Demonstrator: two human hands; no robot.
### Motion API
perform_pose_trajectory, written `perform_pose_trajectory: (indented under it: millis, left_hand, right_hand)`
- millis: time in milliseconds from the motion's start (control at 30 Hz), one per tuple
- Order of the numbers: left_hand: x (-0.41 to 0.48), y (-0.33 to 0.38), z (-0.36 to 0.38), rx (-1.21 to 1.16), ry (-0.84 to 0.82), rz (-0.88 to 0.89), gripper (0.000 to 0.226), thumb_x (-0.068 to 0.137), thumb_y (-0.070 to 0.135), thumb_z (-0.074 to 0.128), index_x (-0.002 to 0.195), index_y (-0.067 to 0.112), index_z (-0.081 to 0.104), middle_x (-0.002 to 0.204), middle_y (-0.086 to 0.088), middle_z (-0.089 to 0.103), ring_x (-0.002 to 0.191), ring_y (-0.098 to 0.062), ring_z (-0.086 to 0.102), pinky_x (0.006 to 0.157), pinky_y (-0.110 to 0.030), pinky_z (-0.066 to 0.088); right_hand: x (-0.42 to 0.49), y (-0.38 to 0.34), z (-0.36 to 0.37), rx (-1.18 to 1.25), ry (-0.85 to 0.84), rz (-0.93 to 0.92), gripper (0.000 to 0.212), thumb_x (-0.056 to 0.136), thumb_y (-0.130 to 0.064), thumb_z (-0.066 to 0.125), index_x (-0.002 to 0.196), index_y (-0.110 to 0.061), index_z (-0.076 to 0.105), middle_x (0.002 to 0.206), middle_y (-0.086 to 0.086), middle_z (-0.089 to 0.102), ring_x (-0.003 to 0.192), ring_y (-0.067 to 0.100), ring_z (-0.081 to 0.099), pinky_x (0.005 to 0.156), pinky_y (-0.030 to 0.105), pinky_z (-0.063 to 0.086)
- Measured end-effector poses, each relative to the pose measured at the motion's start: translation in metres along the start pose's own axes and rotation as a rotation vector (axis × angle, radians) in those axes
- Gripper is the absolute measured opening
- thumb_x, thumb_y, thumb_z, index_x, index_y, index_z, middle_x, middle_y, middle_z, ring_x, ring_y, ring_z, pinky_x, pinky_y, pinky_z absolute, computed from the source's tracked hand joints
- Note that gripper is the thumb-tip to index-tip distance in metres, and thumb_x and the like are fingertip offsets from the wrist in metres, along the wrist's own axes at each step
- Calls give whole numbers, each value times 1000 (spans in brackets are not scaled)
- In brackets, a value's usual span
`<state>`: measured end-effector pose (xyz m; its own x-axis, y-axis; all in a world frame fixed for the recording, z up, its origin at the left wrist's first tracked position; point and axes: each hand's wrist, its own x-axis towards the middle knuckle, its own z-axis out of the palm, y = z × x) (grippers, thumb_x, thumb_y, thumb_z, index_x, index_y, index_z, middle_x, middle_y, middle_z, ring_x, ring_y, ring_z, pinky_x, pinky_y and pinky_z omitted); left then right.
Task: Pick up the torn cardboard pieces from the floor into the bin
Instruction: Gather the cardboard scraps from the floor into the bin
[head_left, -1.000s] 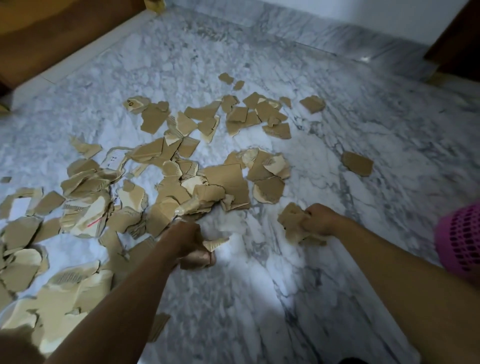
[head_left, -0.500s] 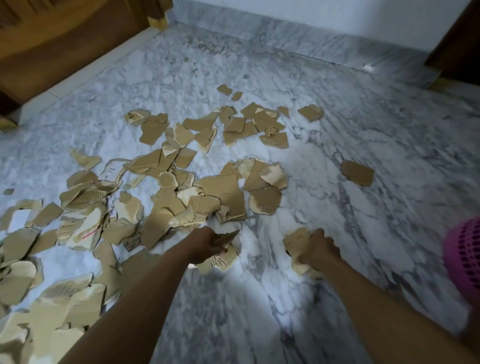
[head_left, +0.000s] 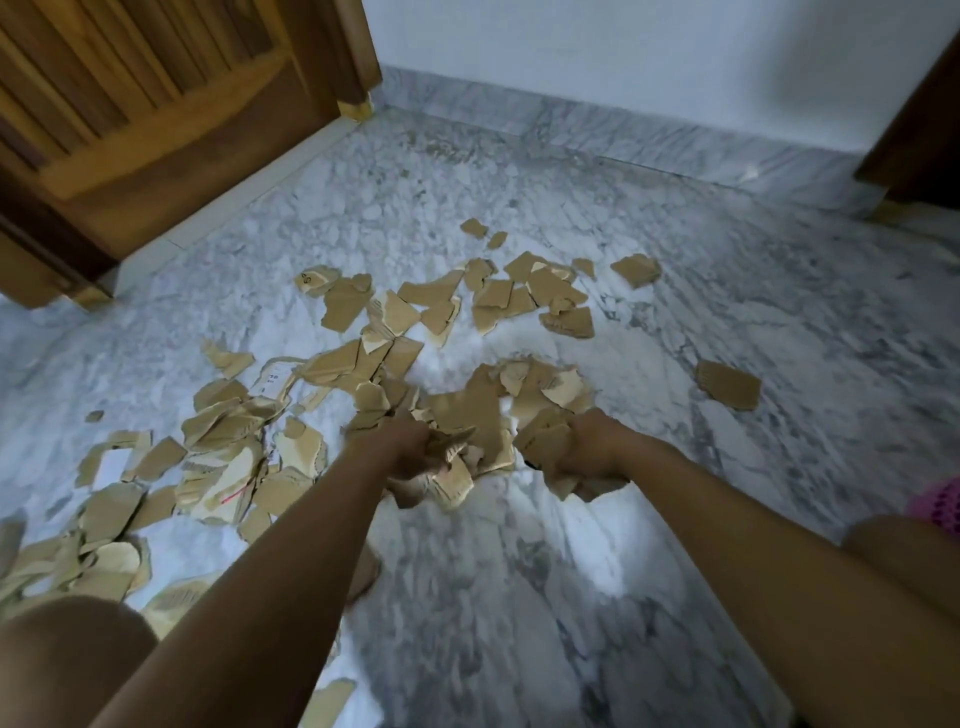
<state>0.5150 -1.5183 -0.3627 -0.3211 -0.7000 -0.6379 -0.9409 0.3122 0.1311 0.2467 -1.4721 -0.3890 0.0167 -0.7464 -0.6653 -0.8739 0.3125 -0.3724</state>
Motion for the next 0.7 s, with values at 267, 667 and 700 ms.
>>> perform_pose_trajectory:
  millis: [267,667,700]
  left_hand:
    - [43,-43,51,30,120,67,66,84,51,66,136,16,46,157,-11,20,143,-36,23,109,-55,35]
    - [80,-53,65,-157,277,331,34,92,32,58,119,22,40,125,-12,50,114,-34,53,84,-44,48]
    - [79,-53,58,-308,292,369,30,90,26,61,110,24,39,118,-10,55,107,-31,57,78,-38,47]
  right_hand:
    - [-5,-44,28,-136,-54,84,55,92,-30,68,135,-6,44,130,18,50,110,31,53,84,35,48]
    - [17,-46,59,-231,-92,134,78,89,-45,65,148,-9,28,152,17,23,136,41,33,107,46,38]
    - [16,-49,51,-219,-95,139,81,90,-45,65,151,-8,25,154,18,23,136,41,33,107,45,38]
